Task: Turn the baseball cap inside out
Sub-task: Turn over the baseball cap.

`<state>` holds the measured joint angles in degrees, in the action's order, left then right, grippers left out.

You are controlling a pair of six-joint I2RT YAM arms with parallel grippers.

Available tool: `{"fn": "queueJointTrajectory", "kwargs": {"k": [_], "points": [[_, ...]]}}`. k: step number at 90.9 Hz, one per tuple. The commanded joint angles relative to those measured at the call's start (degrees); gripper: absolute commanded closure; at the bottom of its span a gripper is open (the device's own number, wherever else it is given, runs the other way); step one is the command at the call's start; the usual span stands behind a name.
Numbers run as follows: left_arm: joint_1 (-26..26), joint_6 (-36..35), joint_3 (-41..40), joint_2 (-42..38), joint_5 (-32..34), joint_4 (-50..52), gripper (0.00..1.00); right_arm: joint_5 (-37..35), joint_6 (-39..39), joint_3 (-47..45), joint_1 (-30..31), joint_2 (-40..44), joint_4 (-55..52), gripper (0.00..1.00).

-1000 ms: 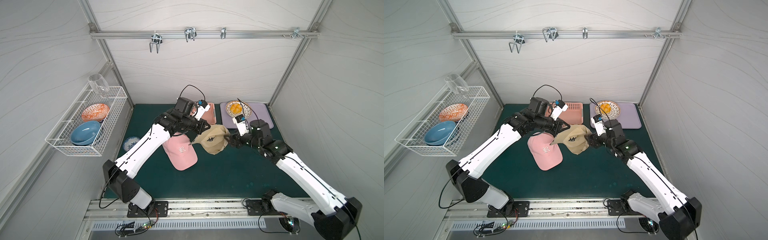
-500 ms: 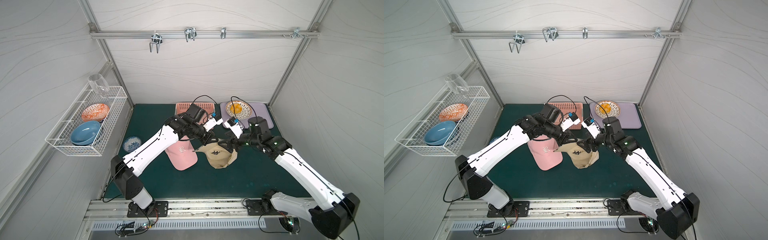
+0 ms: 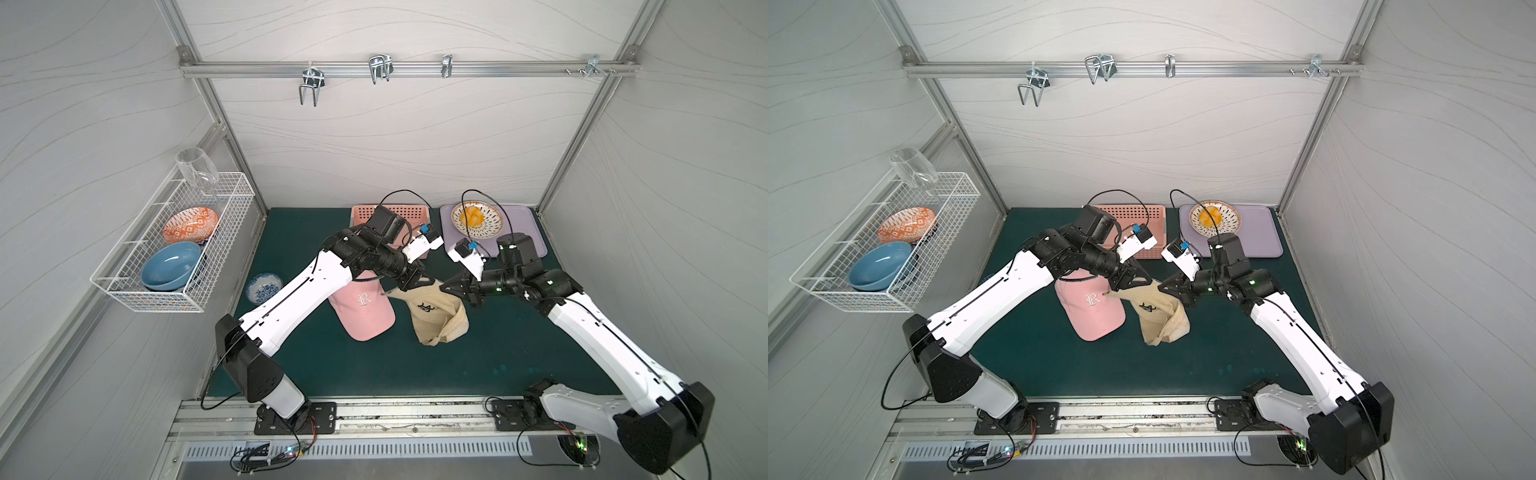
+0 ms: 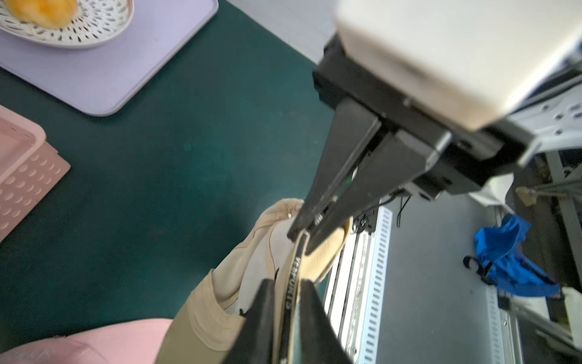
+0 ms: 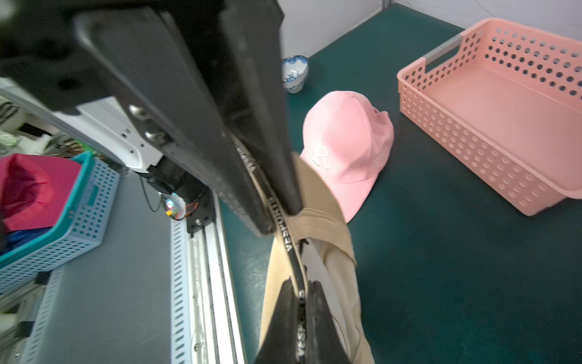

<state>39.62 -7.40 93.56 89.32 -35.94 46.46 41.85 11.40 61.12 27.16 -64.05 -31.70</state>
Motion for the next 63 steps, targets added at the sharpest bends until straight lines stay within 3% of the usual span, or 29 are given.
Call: {"fn": "queueJointTrajectory", "kwargs": {"k": [1, 12, 21, 29, 50, 63], "points": [[-2.4, 2.6, -2.3, -5.1, -7.9, -8.0, 0.53, 7.7, -3.2, -1.1, -3.6, 3.5, 3.2, 1.00], [-6.2, 3.2, -10.1, -9.0, -13.8, -14.5, 0.25, 10.6, -3.9, -1.6, -5.1, 5.2, 3.7, 1.00], [-6.6, -4.1, -15.5, -11.6, -16.6, -15.7, 0.18, 13.3, -4.0, -1.3, -5.4, 5.4, 3.3, 1.00], [-6.7, -6.7, -20.1, -13.2, -14.2, -19.8, 0.12, 15.9, -3.9, -0.7, -5.4, 5.0, 2.7, 1.00], [-6.7, -13.0, -20.1, -10.5, -13.2, -16.2, 0.12, 15.4, -3.9, -0.1, -5.4, 4.8, 2.1, 1.00], [-6.7, -13.0, -20.3, -9.4, -15.0, -15.3, 0.22, 13.1, -5.6, 0.2, -5.4, 4.3, 1.6, 1.00]]}}
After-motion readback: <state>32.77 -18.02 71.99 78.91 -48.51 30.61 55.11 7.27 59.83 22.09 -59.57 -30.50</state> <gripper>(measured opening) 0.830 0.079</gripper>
